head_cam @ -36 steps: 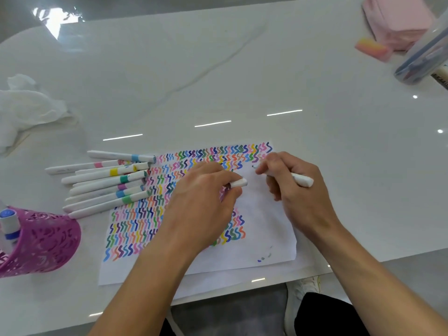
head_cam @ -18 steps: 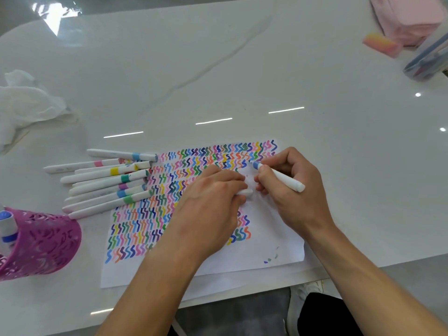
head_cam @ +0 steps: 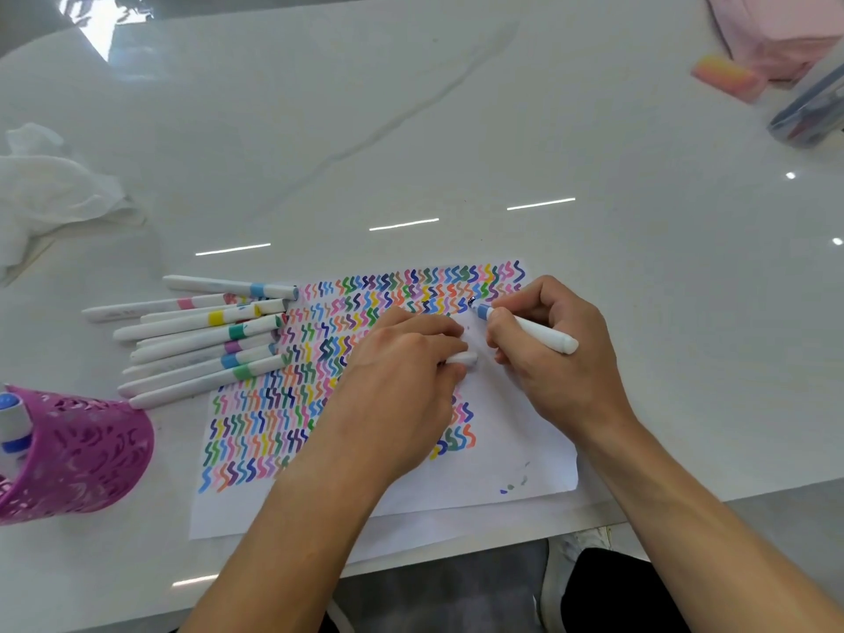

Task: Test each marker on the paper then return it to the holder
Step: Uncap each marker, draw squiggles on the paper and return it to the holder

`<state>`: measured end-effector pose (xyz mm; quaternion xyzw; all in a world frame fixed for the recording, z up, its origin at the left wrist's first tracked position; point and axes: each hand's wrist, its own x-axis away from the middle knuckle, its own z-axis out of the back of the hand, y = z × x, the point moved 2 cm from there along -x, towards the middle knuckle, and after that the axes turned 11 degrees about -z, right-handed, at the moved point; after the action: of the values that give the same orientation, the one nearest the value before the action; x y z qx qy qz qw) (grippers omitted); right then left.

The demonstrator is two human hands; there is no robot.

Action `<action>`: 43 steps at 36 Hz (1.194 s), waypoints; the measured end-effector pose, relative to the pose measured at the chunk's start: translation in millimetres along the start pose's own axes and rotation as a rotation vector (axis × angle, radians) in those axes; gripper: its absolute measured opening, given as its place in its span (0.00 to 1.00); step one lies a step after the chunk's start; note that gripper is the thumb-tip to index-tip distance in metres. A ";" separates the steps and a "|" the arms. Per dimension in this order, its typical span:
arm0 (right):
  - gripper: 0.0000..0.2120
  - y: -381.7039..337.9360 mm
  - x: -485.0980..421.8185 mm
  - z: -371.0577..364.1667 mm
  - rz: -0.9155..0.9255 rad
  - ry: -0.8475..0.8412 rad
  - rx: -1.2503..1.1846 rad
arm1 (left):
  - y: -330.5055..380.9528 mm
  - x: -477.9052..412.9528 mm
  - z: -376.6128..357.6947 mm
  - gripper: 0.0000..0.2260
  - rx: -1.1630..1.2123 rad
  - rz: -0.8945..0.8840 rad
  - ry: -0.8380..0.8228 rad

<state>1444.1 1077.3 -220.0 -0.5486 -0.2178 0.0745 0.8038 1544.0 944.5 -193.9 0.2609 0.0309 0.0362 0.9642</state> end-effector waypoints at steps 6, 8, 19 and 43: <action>0.04 -0.1 1.5 -0.5 0.016 0.035 0.016 | 0.0 0.3 0.2 0.10 0.009 0.016 -0.011; 0.04 -0.6 1.6 -0.1 0.008 0.042 0.016 | 0.2 0.6 0.5 0.10 0.009 0.019 -0.011; 0.03 -4.1 6.0 1.8 0.004 0.041 -0.057 | 0.9 2.7 0.2 0.10 0.018 0.001 0.008; 0.10 -41.6 11.8 20.5 0.067 0.055 -0.319 | -2.9 12.9 23.3 0.11 0.329 0.278 0.261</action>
<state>1440.8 1082.8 -172.6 -0.6780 -0.1863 0.0509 0.7092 1558.8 931.5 -175.8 0.4092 0.1244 0.1964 0.8823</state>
